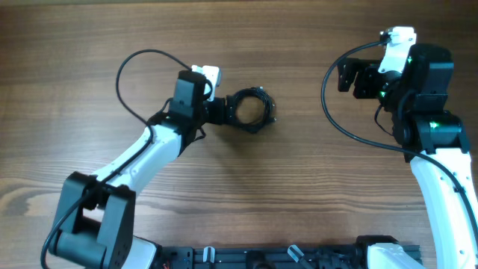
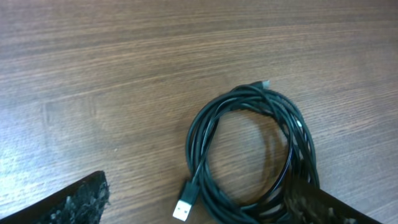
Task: Untangle cables
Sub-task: 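Close the left gripper on the cable coil's near edge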
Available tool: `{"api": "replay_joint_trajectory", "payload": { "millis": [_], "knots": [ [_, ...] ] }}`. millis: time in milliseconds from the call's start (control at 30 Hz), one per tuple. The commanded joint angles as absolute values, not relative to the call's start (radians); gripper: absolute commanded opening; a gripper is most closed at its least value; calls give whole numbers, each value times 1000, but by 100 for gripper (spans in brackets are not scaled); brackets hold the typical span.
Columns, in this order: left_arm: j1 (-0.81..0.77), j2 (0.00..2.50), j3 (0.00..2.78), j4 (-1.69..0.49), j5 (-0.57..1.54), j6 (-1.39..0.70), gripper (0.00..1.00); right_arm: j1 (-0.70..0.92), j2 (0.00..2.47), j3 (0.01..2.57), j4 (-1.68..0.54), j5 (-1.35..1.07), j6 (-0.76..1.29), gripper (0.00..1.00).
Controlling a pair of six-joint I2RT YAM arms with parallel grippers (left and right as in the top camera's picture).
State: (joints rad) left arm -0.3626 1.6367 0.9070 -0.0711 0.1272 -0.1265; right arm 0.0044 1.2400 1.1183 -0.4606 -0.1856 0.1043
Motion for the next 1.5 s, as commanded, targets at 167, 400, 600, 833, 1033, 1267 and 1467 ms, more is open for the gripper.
{"api": "replay_joint_trajectory", "payload": {
  "millis": [167,400,600,833,1033,1267,1467],
  "knots": [
    [-391,1722,1008,-88,50,-173,86,10,1255,1113,-472,-231,86,100],
    [-391,1790,1044,-147,56,-165,89,10,1255,1113,-471,-231,86,100],
    [-391,1824,1079,-182,97,-165,90,10,1255,1113,-471,-231,85,100],
    [-391,1829,1100,-210,144,-140,90,10,1255,1113,-469,-235,85,100],
    [-391,1835,1100,-216,138,-138,89,10,1255,1113,-469,-239,86,100],
    [-391,1879,1100,-222,138,-138,89,10,1255,1113,-469,-239,86,100],
    [-391,1900,1100,-205,137,-138,88,10,1255,1113,-468,-239,85,100]
  ]
}}
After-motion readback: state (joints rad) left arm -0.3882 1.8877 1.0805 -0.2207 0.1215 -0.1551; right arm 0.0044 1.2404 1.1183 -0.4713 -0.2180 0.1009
